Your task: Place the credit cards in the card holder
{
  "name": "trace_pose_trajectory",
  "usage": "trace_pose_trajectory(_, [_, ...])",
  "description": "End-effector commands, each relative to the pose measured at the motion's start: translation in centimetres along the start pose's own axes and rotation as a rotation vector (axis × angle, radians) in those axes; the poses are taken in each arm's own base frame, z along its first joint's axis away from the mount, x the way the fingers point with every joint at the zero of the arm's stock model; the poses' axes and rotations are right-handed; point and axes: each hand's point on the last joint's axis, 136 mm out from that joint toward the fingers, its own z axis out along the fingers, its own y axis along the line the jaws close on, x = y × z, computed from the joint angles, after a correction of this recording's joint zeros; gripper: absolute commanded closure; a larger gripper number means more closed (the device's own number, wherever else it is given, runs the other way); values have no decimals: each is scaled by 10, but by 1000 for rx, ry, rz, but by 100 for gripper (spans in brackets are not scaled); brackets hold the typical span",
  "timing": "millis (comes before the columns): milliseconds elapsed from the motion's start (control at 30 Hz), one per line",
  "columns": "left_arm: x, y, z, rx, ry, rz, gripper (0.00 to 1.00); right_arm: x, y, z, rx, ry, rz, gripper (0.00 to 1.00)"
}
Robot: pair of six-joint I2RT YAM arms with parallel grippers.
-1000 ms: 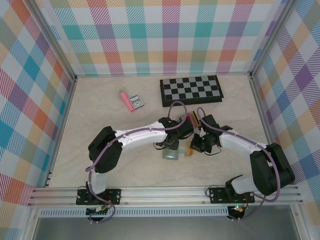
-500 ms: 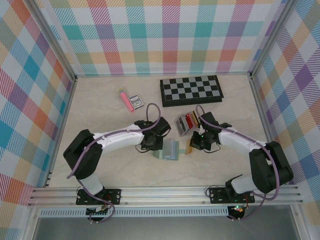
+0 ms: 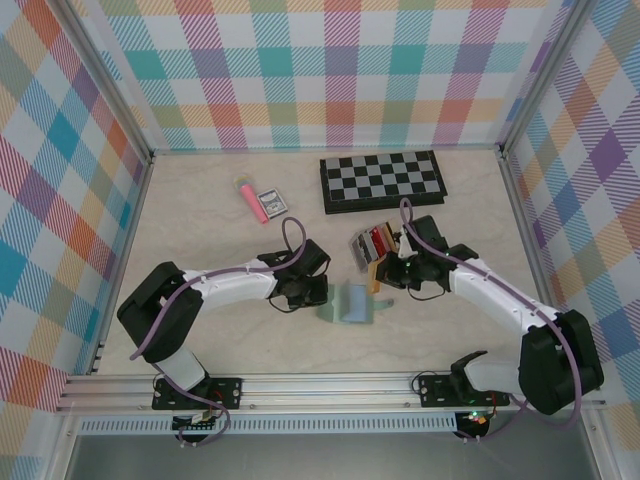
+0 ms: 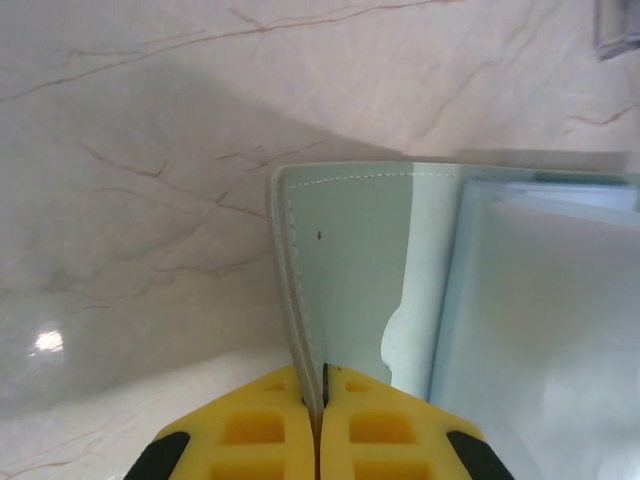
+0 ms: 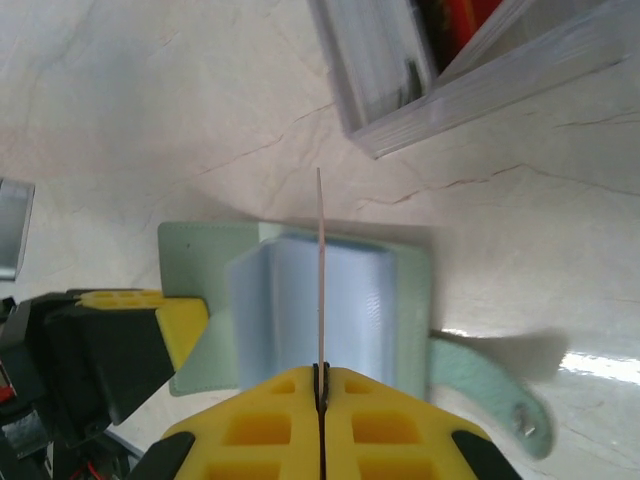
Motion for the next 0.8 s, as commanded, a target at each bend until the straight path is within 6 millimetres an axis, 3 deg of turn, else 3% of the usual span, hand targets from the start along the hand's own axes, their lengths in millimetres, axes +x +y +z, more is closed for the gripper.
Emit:
trace_pose_trajectory(0, [-1, -2, -2, 34, -16, -42, 100, 0, 18, 1, -40, 10, -56, 93])
trace_pose_trajectory(233, [6, 7, 4, 20, -4, -85, 100, 9, 11, 21, 0, 57, -40, 93])
trace_pose_trajectory(300, [6, 9, 4, 16, -3, -89, 100, 10, 14, 21, -16, 64, -47, 93])
trace_pose_trajectory(533, [7, 11, 6, 8, -1, -88, 100, 5, -7, 12, 122, 29, -65, 93])
trace_pose_trajectory(767, [7, 11, 7, 7, -1, -84, 100, 12, -17, 17, 155, 56, -67, 94])
